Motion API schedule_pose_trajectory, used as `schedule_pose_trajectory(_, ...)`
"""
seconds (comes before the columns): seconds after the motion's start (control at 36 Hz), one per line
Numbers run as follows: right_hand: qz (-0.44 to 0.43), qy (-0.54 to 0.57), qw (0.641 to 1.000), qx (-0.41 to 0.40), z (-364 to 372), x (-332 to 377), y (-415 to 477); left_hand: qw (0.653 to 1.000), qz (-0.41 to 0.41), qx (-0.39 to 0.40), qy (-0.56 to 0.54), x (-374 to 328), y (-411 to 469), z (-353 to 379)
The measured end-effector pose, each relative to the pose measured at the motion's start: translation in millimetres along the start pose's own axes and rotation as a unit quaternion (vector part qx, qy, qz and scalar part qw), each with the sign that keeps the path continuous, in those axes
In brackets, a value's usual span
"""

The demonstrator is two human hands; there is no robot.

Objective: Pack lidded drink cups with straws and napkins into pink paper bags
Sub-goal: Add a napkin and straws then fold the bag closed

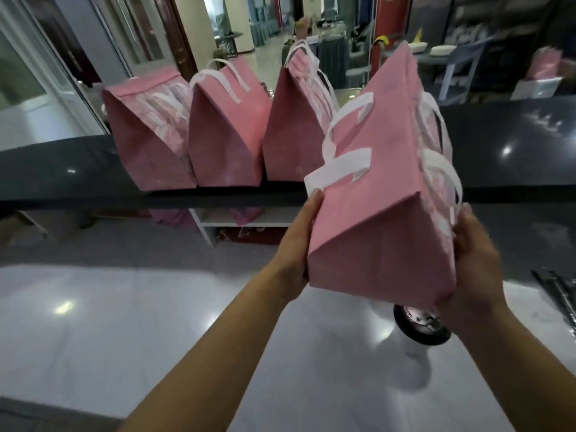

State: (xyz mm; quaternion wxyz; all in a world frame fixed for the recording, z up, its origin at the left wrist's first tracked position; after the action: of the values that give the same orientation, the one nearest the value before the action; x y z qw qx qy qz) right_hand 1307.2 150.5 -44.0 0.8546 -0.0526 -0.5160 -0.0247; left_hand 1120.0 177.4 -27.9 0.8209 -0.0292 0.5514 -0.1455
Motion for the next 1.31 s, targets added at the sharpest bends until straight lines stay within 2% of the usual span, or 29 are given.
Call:
schedule_pose_trajectory(0.17, -0.033, -0.017, 0.999, 0.005, -7.7, 48.1, 72.7, 1.000, 0.013, 0.015, -0.019, -30.0, 61.9, 35.0)
schedule_pose_trajectory(0.33, -0.053, -0.086, 0.994, 0.043, -14.4, 56.9, 120.2, 0.998, 0.008, 0.055, -0.021, -33.7, 92.3, 47.2)
schedule_pose_trajectory(0.42, -0.100, -0.093, 0.987, 0.078, -21.6, 49.2, 127.7, 0.997, 0.054, 0.052, -0.014, -19.8, 107.1, 40.4)
schedule_pose_trajectory(0.47, -0.154, -0.186, 0.967, 0.086, -33.0, 43.2, 129.5, 0.994, 0.094, 0.051, 0.033, -10.1, 117.4, 33.8)
schedule_pose_trajectory(0.53, -0.186, -0.314, 0.927, 0.084, -36.6, 37.8, 130.7, 0.988, 0.128, 0.041, 0.080, -3.9, 126.6, 28.2)
schedule_pose_trajectory(0.58, -0.204, -0.334, 0.917, 0.077, -35.9, 31.9, 137.8, 0.987, 0.143, 0.012, 0.074, -3.0, 132.7, 25.6)
schedule_pose_trajectory(0.67, -0.218, -0.312, 0.923, 0.061, -28.8, 26.3, 154.9, 0.983, 0.161, -0.029, 0.082, -4.5, 144.5, 22.6)
schedule_pose_trajectory(0.81, -0.195, -0.303, 0.932, 0.027, -20.4, 24.1, 197.2, 0.978, 0.155, -0.053, 0.128, -5.3, 152.6, 19.3)
schedule_pose_trajectory(0.97, -0.179, -0.357, 0.916, 0.035, -17.2, 28.8, 233.6, 0.978, 0.131, -0.040, 0.156, 5.0, 145.9, 4.9)
schedule_pose_trajectory(1.31, -0.131, -0.411, 0.902, 0.005, -16.0, 40.5, 240.0, 0.975, 0.089, -0.052, 0.197, 1.9, 107.2, -13.3)
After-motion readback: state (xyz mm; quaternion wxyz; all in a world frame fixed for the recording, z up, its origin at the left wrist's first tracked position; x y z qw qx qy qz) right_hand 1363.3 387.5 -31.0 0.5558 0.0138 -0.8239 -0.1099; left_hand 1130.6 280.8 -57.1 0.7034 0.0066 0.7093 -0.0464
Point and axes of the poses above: each hand's wrist, its own y-axis towards the middle knuckle, its own z-axis out of the palm, x = y × z, the point moved 2 cm from there along y, towards the middle knuckle, and after that the axes turned 9 degrees about -y, right-handed, at the moved point
